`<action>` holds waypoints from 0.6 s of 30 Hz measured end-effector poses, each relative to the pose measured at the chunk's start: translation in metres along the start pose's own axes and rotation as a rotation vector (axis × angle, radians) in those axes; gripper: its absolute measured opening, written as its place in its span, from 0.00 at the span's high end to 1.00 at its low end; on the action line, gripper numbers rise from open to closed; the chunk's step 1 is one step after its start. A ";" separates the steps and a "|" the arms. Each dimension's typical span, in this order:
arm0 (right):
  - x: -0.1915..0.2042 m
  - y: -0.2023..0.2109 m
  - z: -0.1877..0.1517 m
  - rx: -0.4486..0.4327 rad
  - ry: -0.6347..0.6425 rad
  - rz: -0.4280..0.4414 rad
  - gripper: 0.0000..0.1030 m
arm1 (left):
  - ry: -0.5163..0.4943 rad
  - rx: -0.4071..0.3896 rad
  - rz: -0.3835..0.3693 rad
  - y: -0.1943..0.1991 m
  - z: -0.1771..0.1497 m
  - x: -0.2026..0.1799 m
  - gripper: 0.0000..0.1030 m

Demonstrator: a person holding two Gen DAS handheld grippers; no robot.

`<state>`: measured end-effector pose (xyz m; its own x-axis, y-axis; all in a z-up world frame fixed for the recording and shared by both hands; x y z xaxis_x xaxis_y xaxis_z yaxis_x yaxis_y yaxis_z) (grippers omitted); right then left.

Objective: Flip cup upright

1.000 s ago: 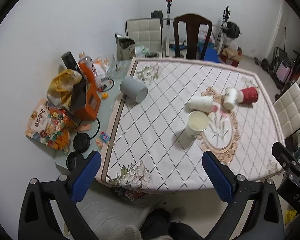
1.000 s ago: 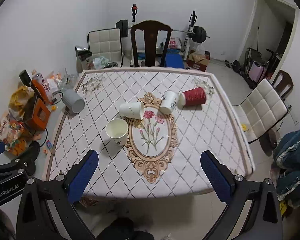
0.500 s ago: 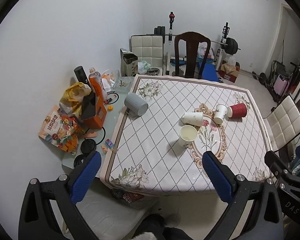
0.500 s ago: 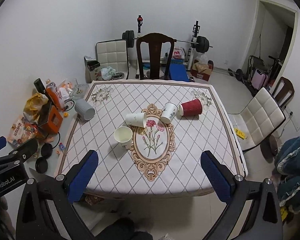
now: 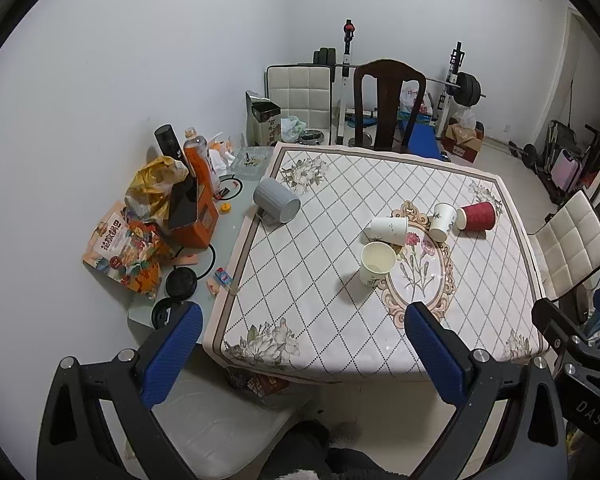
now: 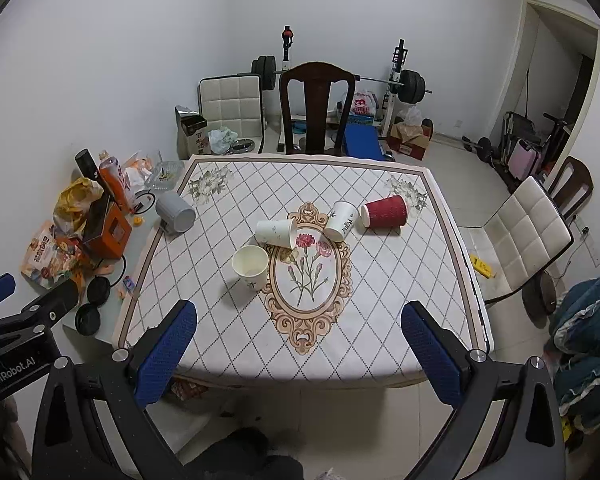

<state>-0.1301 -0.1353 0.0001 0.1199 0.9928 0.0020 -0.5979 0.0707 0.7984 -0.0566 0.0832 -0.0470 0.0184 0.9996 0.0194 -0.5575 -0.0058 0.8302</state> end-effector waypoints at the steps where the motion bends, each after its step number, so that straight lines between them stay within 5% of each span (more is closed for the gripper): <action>1: 0.000 -0.001 -0.001 0.001 0.002 0.000 0.00 | -0.001 0.001 -0.001 0.000 -0.001 0.000 0.00; 18: 0.007 -0.007 -0.008 0.028 0.009 0.016 0.00 | -0.009 0.027 0.009 -0.007 -0.008 0.004 0.00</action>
<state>-0.1313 -0.1281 -0.0103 0.1030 0.9946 0.0097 -0.5775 0.0519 0.8147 -0.0595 0.0872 -0.0575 0.0212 0.9993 0.0314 -0.5349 -0.0152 0.8448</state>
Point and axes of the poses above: each gripper's, at about its wrist camera, not at the fingertips, and y roughly against the way its jaws point, x to its left, z to its top, the point moved 6 cm from there along -y, roughly the way its jaws point, and after that the axes turned 1 degree about x, right-handed, at the moved point
